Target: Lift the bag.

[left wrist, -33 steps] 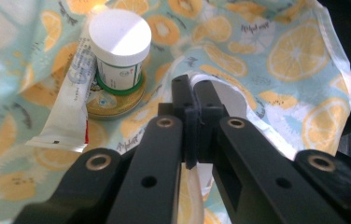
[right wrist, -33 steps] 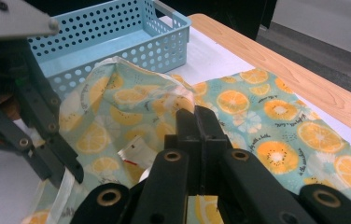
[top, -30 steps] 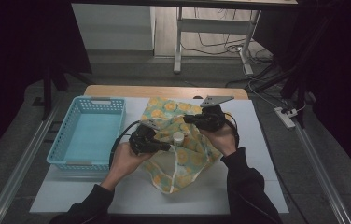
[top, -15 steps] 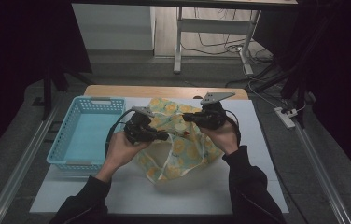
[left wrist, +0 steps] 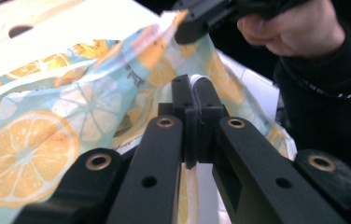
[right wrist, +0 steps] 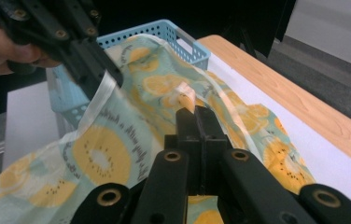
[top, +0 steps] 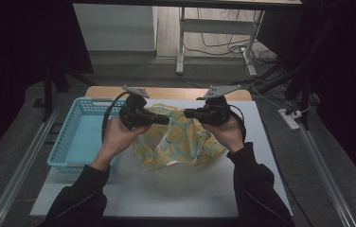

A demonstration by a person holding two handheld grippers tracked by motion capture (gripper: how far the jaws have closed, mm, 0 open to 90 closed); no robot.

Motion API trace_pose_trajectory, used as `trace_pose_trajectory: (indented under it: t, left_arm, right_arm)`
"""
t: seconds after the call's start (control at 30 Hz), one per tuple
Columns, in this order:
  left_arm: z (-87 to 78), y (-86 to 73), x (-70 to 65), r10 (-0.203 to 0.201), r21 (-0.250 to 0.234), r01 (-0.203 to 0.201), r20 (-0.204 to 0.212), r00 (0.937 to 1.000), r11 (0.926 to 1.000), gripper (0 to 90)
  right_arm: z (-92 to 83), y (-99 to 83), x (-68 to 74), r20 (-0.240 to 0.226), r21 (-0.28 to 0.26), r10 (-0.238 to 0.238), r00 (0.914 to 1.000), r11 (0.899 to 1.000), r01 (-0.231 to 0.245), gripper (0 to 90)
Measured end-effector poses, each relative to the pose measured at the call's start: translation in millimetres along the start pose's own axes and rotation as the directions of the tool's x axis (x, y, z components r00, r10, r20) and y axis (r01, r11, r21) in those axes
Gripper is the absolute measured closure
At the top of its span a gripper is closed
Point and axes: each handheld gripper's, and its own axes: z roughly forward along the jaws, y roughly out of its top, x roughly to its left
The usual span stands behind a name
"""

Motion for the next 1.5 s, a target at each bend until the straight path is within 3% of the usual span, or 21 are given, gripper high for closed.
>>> trace_pose_trajectory:
  t: [0.4,0.77,1.1,1.5]
  left_arm:
    - [-22.0,35.0,2.9,-0.008,-0.072,0.009,0.005,1.0000,0.9973,90.0]
    - [-35.8,68.2,-3.6,0.014,-0.103,-0.018,-0.037,0.9992,0.9945,90.0]
    - [-45.1,96.5,-7.7,0.033,-0.129,-0.045,-0.098,0.9947,0.9906,90.0]
    - [-49.2,119.7,-14.6,0.051,-0.176,-0.072,-0.117,0.9918,0.9818,90.0]
  right_arm:
    - [-9.1,26.9,1.5,0.019,-0.013,-0.028,0.9994,1.000,0.028,90.0]
    - [-17.8,53.1,-2.1,0.047,-0.039,-0.042,0.9980,0.998,0.044,90.0]
    - [-28.9,74.3,-6.4,0.087,-0.069,-0.049,0.9951,0.996,0.055,90.0]
    - [-39.7,92.8,-11.5,0.120,-0.109,-0.043,0.9919,0.993,0.056,90.0]
